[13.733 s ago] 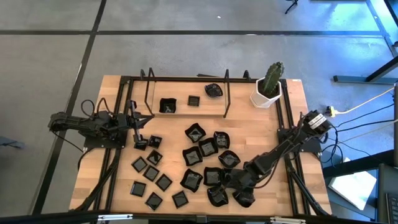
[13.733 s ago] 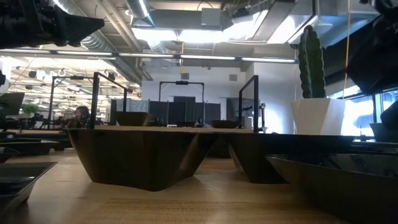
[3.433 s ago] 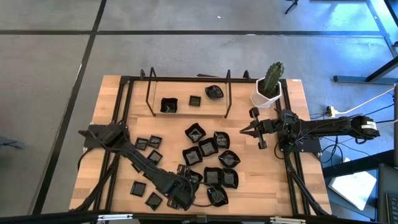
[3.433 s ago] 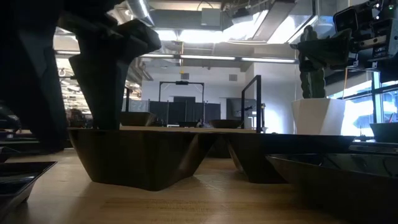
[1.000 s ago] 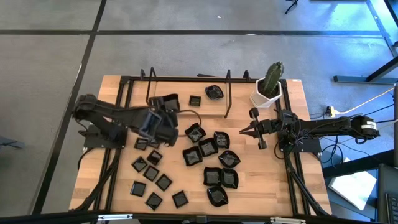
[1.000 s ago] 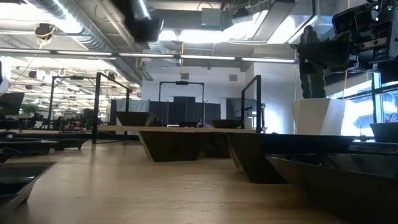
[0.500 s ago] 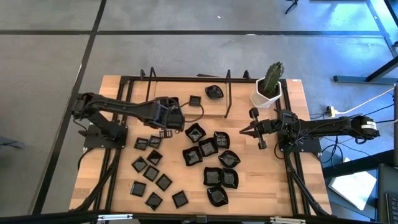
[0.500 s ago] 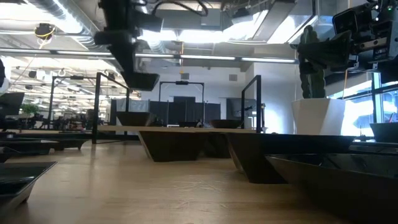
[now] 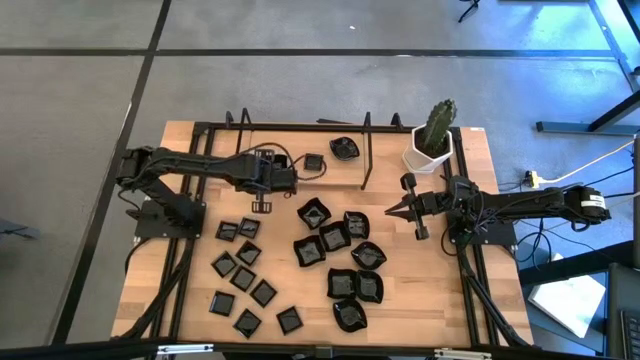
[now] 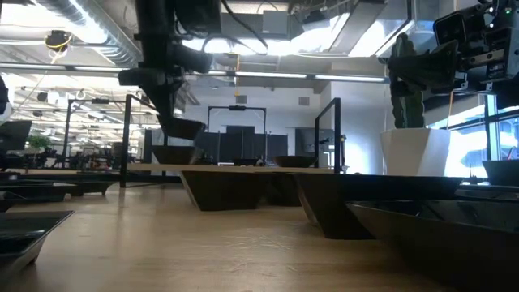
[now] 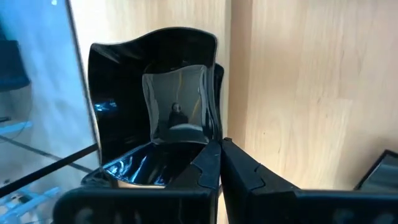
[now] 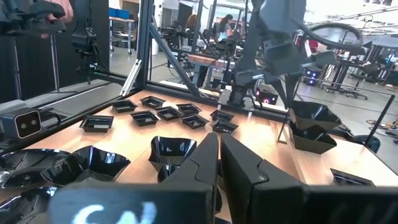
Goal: Pick & Place Mini shaped plates
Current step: Stack the distorted square plate on top of the distorted square plate on the shelf, then stack the square plate on top of the square plate on the shelf
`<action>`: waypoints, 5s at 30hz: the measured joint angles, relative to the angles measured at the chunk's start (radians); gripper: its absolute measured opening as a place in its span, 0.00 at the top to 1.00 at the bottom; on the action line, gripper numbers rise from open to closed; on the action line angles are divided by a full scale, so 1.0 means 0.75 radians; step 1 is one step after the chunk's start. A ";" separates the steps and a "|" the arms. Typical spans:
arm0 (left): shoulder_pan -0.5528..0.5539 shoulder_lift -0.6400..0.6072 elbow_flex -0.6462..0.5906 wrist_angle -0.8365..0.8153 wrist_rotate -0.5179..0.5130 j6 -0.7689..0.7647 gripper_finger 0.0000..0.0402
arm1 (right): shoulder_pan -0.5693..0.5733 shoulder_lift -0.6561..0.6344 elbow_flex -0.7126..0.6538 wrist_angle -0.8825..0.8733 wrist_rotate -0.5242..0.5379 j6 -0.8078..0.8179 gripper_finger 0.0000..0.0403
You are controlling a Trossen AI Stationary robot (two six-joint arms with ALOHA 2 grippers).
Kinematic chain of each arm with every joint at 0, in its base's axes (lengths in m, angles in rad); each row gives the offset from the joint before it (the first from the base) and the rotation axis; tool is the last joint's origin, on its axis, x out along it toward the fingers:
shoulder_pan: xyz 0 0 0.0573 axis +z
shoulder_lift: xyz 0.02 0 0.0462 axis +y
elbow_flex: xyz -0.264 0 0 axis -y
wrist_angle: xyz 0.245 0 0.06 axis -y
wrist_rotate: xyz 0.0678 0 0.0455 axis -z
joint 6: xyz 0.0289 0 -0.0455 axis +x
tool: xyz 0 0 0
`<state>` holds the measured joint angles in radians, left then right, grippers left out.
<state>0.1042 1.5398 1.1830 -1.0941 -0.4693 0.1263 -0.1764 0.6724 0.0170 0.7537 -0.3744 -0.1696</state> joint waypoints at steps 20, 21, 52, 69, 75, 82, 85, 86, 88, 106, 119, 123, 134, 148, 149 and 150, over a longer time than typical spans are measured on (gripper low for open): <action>0.079 0.000 0.000 0.029 0.072 0.094 1.00 | 0.000 0.000 0.000 0.000 -0.001 0.001 0.95; 0.083 0.000 0.000 0.016 0.072 0.094 1.00 | 0.000 0.000 0.000 0.000 -0.001 0.001 0.95; 0.137 0.001 -0.001 -0.011 0.101 0.234 1.00 | 0.000 0.000 0.000 -0.002 0.020 -0.029 0.95; 0.169 0.064 -0.003 0.003 0.140 0.244 0.99 | 0.000 0.000 0.000 -0.005 0.021 -0.030 0.95; 0.169 0.064 -0.003 0.004 0.149 0.203 0.93 | 0.000 0.000 0.000 -0.005 0.021 -0.030 0.95; 0.165 0.064 0.007 -0.038 0.129 0.182 0.82 | 0.000 0.000 0.000 -0.004 0.021 -0.030 0.95; 0.144 0.064 0.066 -0.147 0.037 0.105 0.79 | 0.000 0.000 0.000 -0.004 0.021 -0.035 0.95; 0.133 0.064 0.100 -0.218 0.015 0.063 0.78 | 0.000 0.000 0.000 -0.005 0.022 -0.037 0.95; 0.104 0.061 0.185 -0.389 -0.005 -0.053 0.78 | 0.000 0.000 0.000 -0.004 0.021 -0.039 0.95; -0.791 -0.872 -0.205 0.025 -0.627 -0.699 1.00 | 0.000 0.000 0.000 0.008 0.022 -0.069 0.95; -0.827 -1.441 -1.117 1.602 -0.036 0.318 1.00 | 0.000 0.000 0.000 0.045 0.022 -0.069 0.95; -0.768 -1.558 -1.336 1.830 -0.063 0.502 1.00 | 0.000 0.000 0.000 0.043 0.022 -0.070 0.95; -0.652 -1.691 -1.566 2.128 0.105 0.502 1.00 | 0.000 -0.001 0.000 0.069 0.167 -0.142 0.95; -0.545 -1.647 -1.566 2.012 0.392 0.314 1.00 | -0.001 0.000 0.000 0.107 0.266 0.006 0.95; -0.528 -1.641 -1.566 1.990 0.379 0.311 1.00 | -0.001 0.000 0.000 0.117 0.266 0.031 0.95; -0.509 -1.638 -1.566 1.943 0.370 0.304 1.00 | -0.001 0.000 0.000 0.126 0.265 0.037 0.95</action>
<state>-0.2775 0.3116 0.0086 0.3633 -0.1922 0.3545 -0.1768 0.6724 0.0170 0.8483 -0.1753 -0.1417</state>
